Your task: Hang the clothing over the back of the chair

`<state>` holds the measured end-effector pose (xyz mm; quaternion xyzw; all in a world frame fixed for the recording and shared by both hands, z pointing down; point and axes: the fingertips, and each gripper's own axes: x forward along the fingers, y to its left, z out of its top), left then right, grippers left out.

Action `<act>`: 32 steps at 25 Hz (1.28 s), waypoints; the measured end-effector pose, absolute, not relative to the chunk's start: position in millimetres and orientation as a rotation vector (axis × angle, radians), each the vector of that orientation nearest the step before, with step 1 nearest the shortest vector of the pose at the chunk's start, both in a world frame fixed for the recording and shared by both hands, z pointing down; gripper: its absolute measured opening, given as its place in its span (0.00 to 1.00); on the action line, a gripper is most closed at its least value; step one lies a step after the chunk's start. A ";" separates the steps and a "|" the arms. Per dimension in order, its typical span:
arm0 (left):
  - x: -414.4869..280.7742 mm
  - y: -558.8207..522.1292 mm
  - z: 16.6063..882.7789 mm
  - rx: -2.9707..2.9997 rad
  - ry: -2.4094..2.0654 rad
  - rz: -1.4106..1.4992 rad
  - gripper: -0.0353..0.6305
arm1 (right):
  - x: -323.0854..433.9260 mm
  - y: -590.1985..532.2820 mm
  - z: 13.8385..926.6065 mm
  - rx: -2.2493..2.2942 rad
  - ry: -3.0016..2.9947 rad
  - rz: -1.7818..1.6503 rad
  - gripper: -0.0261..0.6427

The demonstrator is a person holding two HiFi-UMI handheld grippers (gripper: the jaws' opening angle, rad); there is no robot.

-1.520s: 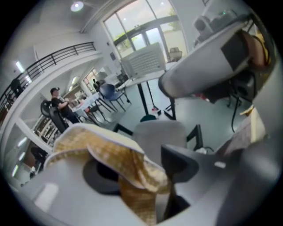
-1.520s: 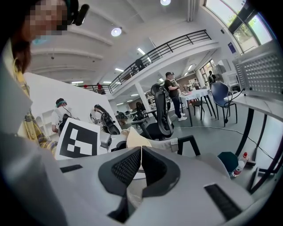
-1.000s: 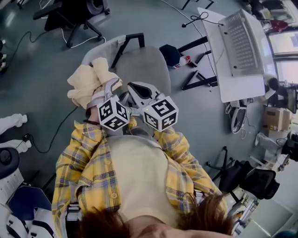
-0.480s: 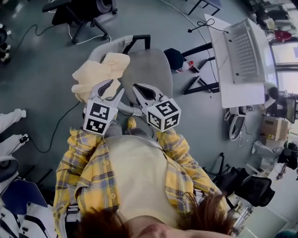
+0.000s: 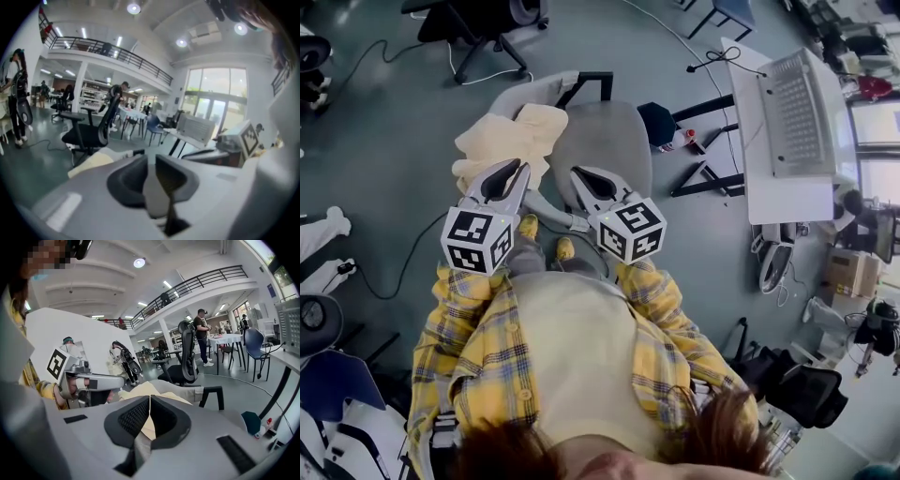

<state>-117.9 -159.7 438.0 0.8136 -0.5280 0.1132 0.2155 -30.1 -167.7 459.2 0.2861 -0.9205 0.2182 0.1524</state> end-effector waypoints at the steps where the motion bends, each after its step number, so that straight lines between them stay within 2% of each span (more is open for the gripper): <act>1: -120.7 -158.3 438.0 2.238 -1.470 0.292 0.13 | -30.8 -166.9 458.8 0.818 -2.642 0.624 0.06; 6: -137.5 -151.0 439.0 2.162 -1.506 0.193 0.07 | -35.8 -165.2 459.6 0.810 -2.642 0.616 0.06; 17: -171.5 -132.9 453.8 2.008 -1.590 0.164 0.06 | -48.6 -156.9 463.5 0.768 -2.634 0.599 0.06; 32: -181.7 -123.7 460.3 1.979 -1.636 0.214 0.06 | -55.4 -154.9 464.8 0.762 -2.638 0.597 0.06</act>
